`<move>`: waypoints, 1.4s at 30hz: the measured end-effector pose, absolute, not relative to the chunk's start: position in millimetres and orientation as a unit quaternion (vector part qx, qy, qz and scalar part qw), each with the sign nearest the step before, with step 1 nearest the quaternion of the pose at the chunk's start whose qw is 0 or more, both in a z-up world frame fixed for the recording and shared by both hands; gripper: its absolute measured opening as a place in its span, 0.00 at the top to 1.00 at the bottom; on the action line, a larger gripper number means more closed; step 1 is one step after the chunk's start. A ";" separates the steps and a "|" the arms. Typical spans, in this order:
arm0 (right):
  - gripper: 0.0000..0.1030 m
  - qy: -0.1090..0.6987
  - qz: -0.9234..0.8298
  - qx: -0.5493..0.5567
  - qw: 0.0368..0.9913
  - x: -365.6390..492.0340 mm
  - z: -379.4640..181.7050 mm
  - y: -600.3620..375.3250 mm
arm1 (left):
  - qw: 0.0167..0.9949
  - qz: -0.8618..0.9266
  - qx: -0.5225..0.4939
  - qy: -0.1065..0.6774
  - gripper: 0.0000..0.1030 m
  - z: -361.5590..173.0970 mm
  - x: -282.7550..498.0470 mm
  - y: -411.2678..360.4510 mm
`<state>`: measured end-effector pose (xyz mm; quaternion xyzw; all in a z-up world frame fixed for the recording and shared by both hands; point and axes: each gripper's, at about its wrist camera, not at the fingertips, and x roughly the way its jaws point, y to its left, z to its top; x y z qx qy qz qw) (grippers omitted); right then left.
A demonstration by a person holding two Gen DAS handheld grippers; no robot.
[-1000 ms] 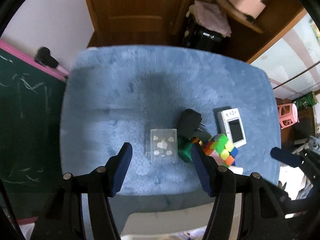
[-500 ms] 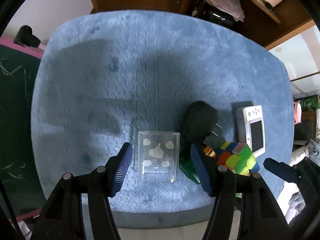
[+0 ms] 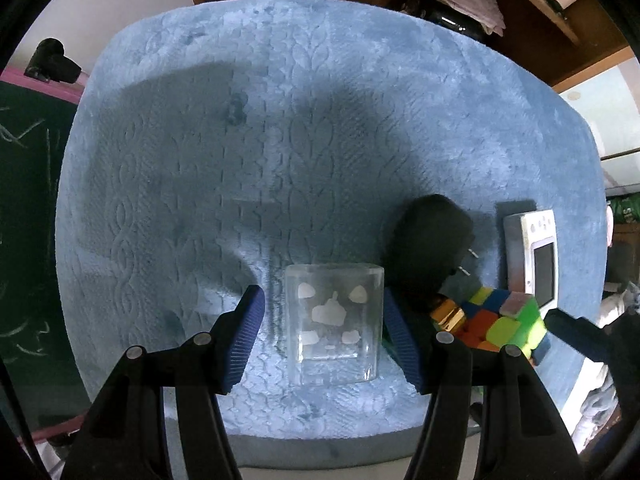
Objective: Organize rigid objects
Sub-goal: 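Grasp the small clear cube box with the left tool while the right tool grasps the Rubik's cube, then carry the clear cube box and Rubik's cube over the tray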
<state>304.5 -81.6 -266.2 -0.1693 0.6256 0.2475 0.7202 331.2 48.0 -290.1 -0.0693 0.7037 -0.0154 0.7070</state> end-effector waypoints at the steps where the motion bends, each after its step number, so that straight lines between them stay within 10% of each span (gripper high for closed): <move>1: 0.35 0.626 0.248 -0.165 0.720 305.2 -265.9 -82.2 | 0.705 -0.015 -0.069 0.706 0.37 -291.4 330.8 48.8; 28: 0.46 0.663 0.232 -0.195 0.685 298.0 -290.8 -82.8 | 0.733 0.012 -0.049 0.679 0.49 -301.2 312.8 41.8; 42: 0.46 0.584 0.217 -0.098 0.776 263.5 -174.6 -114.1 | 0.801 -0.029 -0.010 0.598 0.49 -171.2 249.6 52.2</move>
